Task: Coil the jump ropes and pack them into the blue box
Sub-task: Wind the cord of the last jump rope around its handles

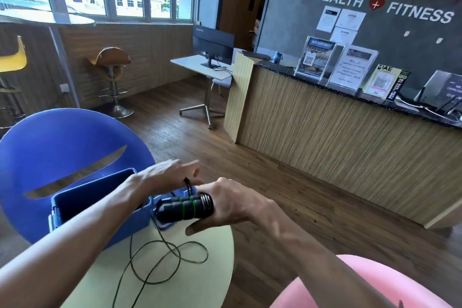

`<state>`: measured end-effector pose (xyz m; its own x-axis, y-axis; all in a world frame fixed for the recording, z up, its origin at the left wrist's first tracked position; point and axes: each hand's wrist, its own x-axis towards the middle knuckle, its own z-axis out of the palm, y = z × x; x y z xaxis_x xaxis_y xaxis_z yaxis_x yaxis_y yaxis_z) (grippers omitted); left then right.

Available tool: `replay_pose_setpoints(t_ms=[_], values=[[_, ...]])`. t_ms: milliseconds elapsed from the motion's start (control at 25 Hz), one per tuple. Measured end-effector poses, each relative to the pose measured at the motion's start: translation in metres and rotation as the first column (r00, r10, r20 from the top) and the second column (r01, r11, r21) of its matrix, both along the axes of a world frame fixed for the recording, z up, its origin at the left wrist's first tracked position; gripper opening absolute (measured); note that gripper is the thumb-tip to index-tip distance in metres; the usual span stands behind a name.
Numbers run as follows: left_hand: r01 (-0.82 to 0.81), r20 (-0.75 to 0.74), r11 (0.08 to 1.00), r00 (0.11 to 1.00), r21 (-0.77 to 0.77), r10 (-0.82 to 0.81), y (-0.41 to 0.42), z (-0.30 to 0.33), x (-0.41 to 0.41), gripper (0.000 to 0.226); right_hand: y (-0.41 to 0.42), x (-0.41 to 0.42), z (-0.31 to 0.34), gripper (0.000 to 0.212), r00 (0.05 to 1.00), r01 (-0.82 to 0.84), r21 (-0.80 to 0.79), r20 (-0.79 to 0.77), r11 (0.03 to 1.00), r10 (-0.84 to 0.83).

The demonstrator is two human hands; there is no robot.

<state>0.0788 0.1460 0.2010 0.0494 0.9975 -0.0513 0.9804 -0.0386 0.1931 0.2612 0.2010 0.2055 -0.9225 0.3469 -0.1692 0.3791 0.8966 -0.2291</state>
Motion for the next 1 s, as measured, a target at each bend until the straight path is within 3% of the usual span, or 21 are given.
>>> replay_pose_setpoints(t_ms=[120,240,400,520,600,720,800,840,880,920,960,1000], values=[[0.002,-0.376,0.995,0.926,0.097,0.035,0.006,0.015,0.014,0.044,-0.006,-0.006,-0.015,0.073,0.999,0.051,0.089,0.004,0.995,-0.051],[-0.006,-0.604,0.998,0.796,0.067,0.045,0.006,0.025,0.044,0.030,0.001,-0.009,-0.024,0.066,0.994,0.110,0.091,0.007,0.990,-0.111],[-0.116,-0.645,0.984,0.744,0.135,0.176,-0.003,0.023,0.069,0.022,0.011,-0.008,-0.019,0.065,0.982,0.188,0.051,-0.020,0.981,-0.187],[-0.233,-0.550,0.957,0.784,0.170,0.288,-0.009,0.016,0.080,0.019,0.014,-0.015,-0.021,0.063,0.973,0.227,0.097,-0.076,0.969,-0.220],[-0.263,-0.480,0.935,0.805,0.239,0.349,-0.022,0.011,0.091,0.023,0.021,-0.019,-0.025,0.048,0.958,0.272,0.128,-0.127,0.954,-0.256],[-0.304,-0.270,0.900,0.880,0.312,0.391,-0.033,-0.019,0.093,0.044,0.033,-0.022,-0.028,0.043,0.931,0.338,0.182,-0.209,0.923,-0.300],[-0.467,0.108,0.846,0.884,0.259,0.455,-0.037,-0.032,0.100,0.040,0.040,-0.020,-0.026,0.051,0.913,0.369,0.216,-0.265,0.904,-0.310],[-0.521,0.345,0.828,0.831,0.207,0.437,-0.039,-0.031,0.104,0.027,0.043,-0.018,-0.025,0.055,0.908,0.374,0.231,-0.288,0.898,-0.304],[-0.551,0.585,0.822,0.717,0.144,0.379,-0.039,-0.032,0.103,0.023,0.047,-0.016,-0.026,0.057,0.908,0.363,0.247,-0.308,0.898,-0.283],[-0.543,0.770,0.839,0.547,0.030,0.327,-0.039,-0.032,0.098,0.029,0.049,-0.014,-0.027,0.059,0.914,0.343,0.263,-0.317,0.902,-0.255],[-0.462,0.880,0.883,0.379,-0.088,0.286,-0.035,-0.031,0.088,0.036,0.050,-0.014,-0.028,0.061,0.916,0.323,0.284,-0.335,0.903,-0.222],[-0.337,0.921,0.928,0.288,-0.160,0.264,-0.032,-0.031,0.075,0.039,0.050,-0.015,-0.029,0.063,0.912,0.311,0.287,-0.359,0.906,-0.199]])
